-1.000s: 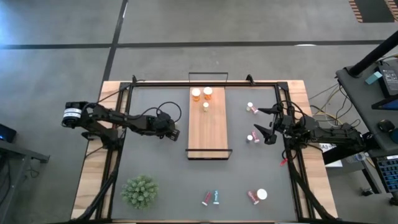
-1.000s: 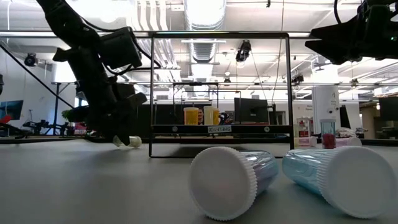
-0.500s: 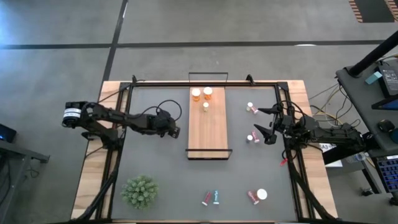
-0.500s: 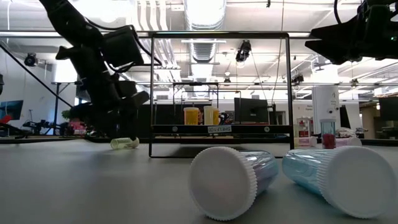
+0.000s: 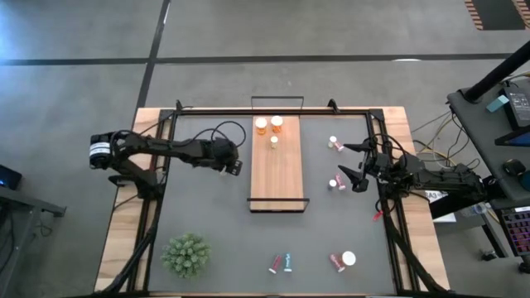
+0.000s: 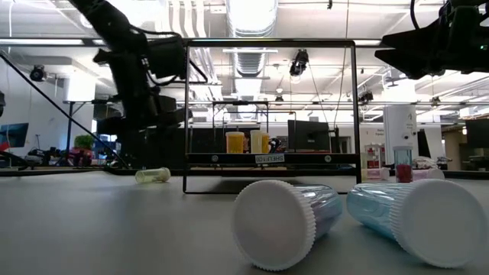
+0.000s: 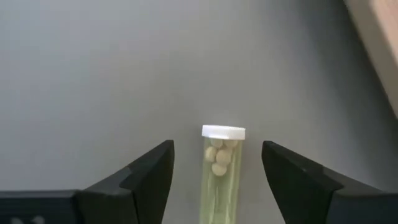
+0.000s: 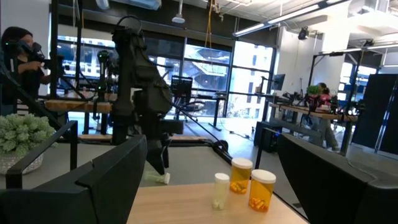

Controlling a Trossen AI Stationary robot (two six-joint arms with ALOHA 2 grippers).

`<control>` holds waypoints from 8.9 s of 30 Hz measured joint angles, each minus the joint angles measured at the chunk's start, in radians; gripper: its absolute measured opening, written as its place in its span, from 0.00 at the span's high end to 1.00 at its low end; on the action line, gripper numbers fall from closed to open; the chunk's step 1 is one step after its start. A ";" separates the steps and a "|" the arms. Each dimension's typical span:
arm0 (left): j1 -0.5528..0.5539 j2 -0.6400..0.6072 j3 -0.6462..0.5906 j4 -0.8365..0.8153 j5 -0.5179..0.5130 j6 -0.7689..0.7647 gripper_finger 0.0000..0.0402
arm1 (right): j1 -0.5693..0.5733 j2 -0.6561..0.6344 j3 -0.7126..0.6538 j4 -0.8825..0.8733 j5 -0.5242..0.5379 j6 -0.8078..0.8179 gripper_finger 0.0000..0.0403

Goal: Pick and place medicine bottles onto shelf by color
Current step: Put the bottom yellow pill bottle on the shelf aligned with the other yellow pill bottle

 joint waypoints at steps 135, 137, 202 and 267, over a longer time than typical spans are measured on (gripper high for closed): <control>0.016 0.450 -0.305 2.008 0.073 0.882 0.76 | 0.000 0.000 0.000 0.000 0.000 0.000 0.13; 0.016 0.450 -0.305 2.006 0.077 0.881 0.76 | 0.000 0.000 0.000 0.000 0.000 0.000 0.13; 0.075 0.450 -0.268 1.878 0.123 0.933 0.76 | 0.000 0.000 0.000 0.000 0.000 0.000 0.13; 0.083 0.413 -0.257 1.895 0.160 0.954 0.64 | 0.000 0.000 0.000 0.000 0.000 0.000 0.13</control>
